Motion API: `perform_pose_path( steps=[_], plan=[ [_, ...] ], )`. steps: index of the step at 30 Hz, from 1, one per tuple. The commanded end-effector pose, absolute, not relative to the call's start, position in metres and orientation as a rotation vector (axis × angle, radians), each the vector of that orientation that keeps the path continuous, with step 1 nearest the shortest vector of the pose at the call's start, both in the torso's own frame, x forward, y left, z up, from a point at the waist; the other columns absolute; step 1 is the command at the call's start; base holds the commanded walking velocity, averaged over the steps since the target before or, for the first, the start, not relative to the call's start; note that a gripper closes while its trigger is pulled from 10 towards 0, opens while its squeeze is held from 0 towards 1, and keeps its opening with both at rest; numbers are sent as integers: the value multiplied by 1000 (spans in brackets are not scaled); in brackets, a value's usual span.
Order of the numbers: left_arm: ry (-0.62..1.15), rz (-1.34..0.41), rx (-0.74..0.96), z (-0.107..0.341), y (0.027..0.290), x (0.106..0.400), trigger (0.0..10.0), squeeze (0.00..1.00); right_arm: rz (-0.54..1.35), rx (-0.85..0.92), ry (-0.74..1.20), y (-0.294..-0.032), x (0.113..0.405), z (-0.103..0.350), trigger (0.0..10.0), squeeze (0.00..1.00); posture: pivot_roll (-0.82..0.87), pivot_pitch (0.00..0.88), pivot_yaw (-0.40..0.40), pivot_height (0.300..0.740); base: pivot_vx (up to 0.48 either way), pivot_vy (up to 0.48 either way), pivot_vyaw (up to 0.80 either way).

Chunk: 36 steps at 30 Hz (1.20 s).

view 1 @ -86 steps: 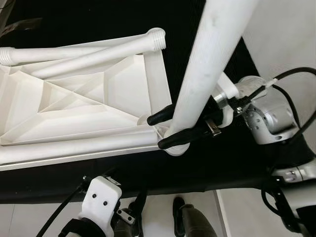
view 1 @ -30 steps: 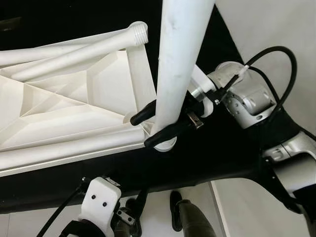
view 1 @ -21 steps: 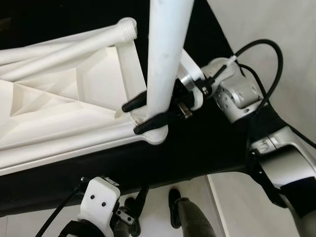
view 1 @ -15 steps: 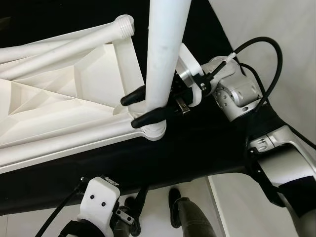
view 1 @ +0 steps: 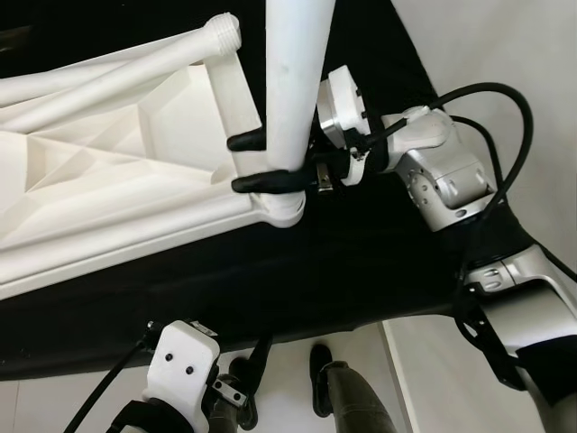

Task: Building children table

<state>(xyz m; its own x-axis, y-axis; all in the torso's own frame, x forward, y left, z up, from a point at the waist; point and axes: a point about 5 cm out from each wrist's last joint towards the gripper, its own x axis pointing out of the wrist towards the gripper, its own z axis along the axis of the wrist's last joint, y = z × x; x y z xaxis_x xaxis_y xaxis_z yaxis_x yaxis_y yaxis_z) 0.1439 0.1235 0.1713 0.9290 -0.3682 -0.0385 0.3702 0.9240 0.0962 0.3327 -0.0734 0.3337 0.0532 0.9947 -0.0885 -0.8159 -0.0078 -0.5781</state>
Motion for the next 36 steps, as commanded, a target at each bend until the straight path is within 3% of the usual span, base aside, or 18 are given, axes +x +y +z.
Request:
perform_pose_path(
  steps=[1, 19, 28, 36],
  plan=[
    [47, -381, 95, 166, 124, 142, 10000, 0, 1357, -560, -169, -90, 349, 298, 10000, 0, 34, 445, 41, 740, 0, 0, 0],
    [37, -374, 91, 167, 124, 144, 10000, 0, 1144, -320, -104, -96, 361, 314, 10000, 0, 32, 448, 33, 740, 0, 0, 0],
    [38, -374, 90, 167, 124, 144, 10000, 0, 1235, -226, -69, -94, 355, 317, 10000, 0, 34, 451, 33, 740, 0, 0, 0],
    [38, -372, 90, 167, 125, 145, 10000, 0, 1534, -289, -84, -91, 321, 302, 10000, 0, 39, 452, 34, 740, 0, 0, 0]
  ],
)
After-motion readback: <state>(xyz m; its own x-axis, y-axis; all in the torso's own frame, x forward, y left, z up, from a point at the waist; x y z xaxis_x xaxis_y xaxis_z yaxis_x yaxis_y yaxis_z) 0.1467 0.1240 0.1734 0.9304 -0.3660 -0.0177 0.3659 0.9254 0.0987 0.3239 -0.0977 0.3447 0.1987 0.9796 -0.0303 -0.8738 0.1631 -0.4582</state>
